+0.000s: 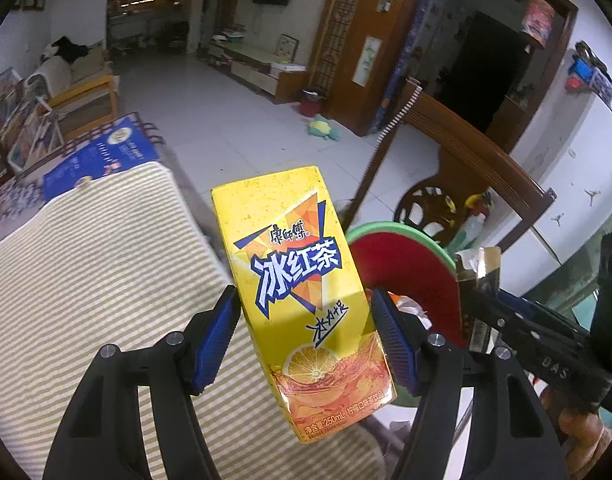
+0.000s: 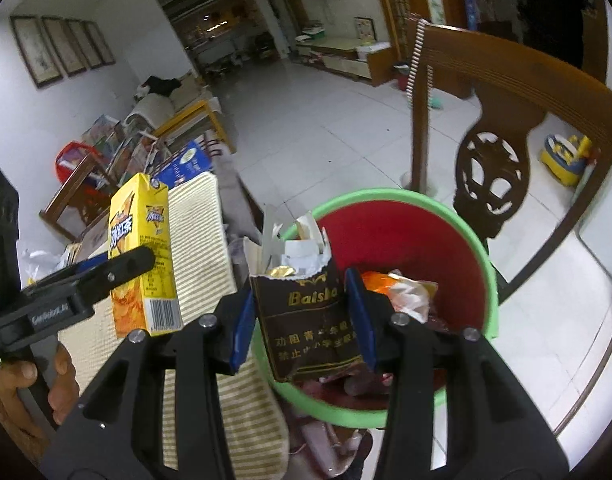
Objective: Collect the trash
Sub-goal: 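Carry the iced-tea carton in the left tool and the cigarette pack in the right tool to the bin, then drop the carton from the left tool into the bin while the right tool releases the cigarette pack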
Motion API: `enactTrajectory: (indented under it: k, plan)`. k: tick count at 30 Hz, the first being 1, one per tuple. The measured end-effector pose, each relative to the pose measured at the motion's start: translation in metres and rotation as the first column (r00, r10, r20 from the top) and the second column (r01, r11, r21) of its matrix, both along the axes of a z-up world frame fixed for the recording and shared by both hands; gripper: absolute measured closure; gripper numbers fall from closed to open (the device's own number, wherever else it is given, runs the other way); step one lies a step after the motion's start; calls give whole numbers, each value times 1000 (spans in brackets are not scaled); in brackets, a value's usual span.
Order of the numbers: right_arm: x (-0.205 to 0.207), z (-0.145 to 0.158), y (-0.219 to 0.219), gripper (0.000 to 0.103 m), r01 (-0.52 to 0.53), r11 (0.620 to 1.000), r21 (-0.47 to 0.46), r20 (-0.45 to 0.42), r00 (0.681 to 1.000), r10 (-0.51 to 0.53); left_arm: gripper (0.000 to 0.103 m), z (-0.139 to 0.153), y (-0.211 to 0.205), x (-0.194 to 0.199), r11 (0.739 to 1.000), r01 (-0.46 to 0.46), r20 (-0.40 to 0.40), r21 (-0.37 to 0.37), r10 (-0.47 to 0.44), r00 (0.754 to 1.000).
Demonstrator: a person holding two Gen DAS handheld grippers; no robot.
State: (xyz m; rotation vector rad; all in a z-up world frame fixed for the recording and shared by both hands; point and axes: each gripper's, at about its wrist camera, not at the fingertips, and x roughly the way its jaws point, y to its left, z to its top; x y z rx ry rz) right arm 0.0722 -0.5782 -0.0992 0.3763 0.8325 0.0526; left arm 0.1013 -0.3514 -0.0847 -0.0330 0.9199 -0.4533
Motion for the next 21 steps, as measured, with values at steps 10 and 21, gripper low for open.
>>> enactTrajectory:
  k: [10, 21]
  plan:
    - [7, -6, -37, 61, 58, 998, 15, -9, 998, -58, 39, -12, -57, 17, 993, 114, -38, 5, -114, 993]
    - [9, -14, -56, 61, 103, 995, 18, -28, 994, -102, 39, -30, -86, 33, 984, 178, -101, -12, -179, 979]
